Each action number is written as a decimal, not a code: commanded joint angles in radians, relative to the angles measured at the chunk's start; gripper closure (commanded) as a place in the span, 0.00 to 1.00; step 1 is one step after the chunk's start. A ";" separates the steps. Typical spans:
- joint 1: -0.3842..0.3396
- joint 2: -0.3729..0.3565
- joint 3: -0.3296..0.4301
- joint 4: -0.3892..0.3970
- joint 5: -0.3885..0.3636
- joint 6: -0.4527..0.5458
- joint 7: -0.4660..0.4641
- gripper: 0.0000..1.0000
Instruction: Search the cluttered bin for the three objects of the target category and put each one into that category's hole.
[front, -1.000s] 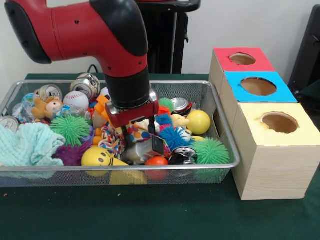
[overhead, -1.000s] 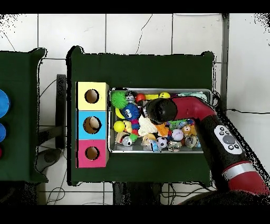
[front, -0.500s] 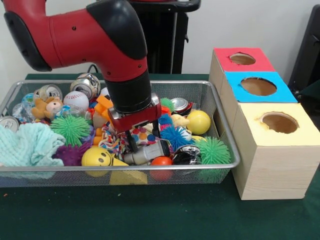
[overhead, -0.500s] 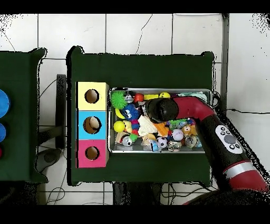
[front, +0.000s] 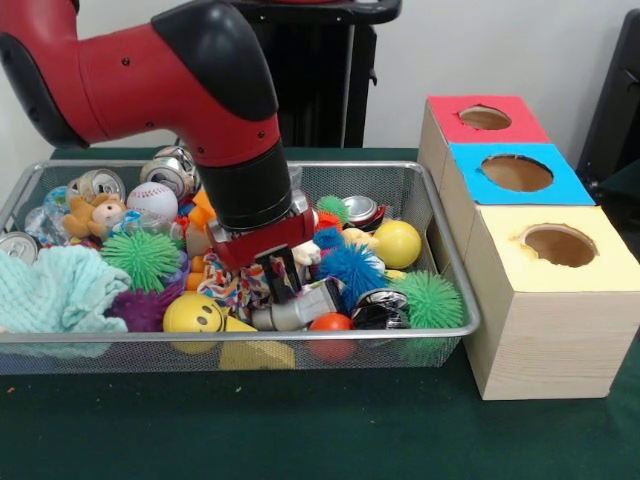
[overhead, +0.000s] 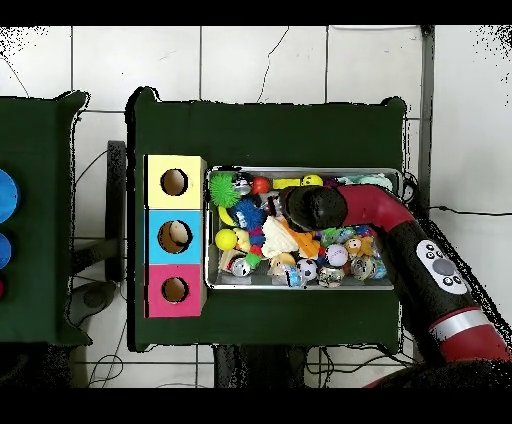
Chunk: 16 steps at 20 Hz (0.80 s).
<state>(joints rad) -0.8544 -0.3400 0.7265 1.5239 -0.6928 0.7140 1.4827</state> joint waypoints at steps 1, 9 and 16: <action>-0.033 0.116 0.103 0.013 -0.060 -0.222 -0.172 1.00; 0.005 -0.021 0.035 0.079 -0.039 -0.073 -0.074 1.00; 0.048 -0.217 0.022 0.197 0.034 -0.049 0.086 1.00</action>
<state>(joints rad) -0.8485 -0.4521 0.7511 1.6290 -0.6914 0.6995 1.4827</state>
